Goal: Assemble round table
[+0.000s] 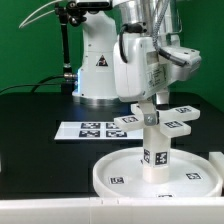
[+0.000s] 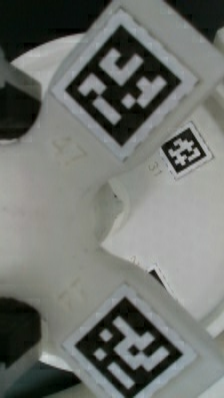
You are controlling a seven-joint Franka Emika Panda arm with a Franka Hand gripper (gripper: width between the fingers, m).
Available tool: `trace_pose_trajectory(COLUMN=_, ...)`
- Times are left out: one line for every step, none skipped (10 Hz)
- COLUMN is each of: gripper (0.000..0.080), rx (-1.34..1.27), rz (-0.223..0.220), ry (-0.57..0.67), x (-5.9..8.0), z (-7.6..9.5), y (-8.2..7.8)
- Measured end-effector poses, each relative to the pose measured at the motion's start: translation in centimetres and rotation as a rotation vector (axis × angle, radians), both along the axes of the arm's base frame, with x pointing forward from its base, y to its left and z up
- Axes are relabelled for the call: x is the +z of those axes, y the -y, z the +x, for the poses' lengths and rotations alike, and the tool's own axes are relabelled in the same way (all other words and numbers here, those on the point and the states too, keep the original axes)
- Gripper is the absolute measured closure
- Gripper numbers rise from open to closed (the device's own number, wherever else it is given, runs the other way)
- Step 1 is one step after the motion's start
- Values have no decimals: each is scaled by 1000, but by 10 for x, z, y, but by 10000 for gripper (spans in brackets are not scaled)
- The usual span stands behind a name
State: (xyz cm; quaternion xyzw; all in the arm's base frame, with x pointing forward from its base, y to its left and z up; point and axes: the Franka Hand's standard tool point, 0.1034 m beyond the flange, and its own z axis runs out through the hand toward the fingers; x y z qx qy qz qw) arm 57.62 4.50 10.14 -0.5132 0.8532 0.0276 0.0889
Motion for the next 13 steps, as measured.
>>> trace_pose_trajectory(gripper=274, rx=13, rz=0, ry=2, x=1, z=0, y=0)
trace_pose_trajectory(gripper=175, rx=26, rz=12, ry=14, x=8, z=2, y=0)
trace_pose_trajectory(gripper=175, rx=31, rz=21, ry=30, x=16, z=5, y=-1)
trace_pose_trajectory(gripper=158, rx=47, rz=23, ry=43, x=22, z=7, y=-1)
trace_pose_trajectory(gripper=158, rx=54, rz=31, ry=55, x=27, z=8, y=-2)
trace_pose_trajectory(gripper=151, rx=62, rz=32, ry=57, x=28, z=9, y=-3)
trace_pose_trajectory(gripper=150, rx=64, rz=30, ry=53, x=26, z=8, y=-3)
trace_pose_trajectory(gripper=150, rx=111, rz=22, ry=59, x=25, z=8, y=-3)
trace_pose_trajectory(gripper=150, rx=184, rz=11, ry=69, x=24, z=7, y=-3)
trace_pose_trajectory(gripper=150, rx=371, rz=-27, ry=49, x=22, z=7, y=-8)
trace_pose_trajectory(gripper=150, rx=528, rz=-59, ry=51, x=23, z=11, y=-13)
trace_pose_trajectory(gripper=150, rx=612, rz=-66, ry=64, x=25, z=13, y=-13)
trace_pose_trajectory(gripper=150, rx=706, rz=-67, ry=68, x=26, z=13, y=-14)
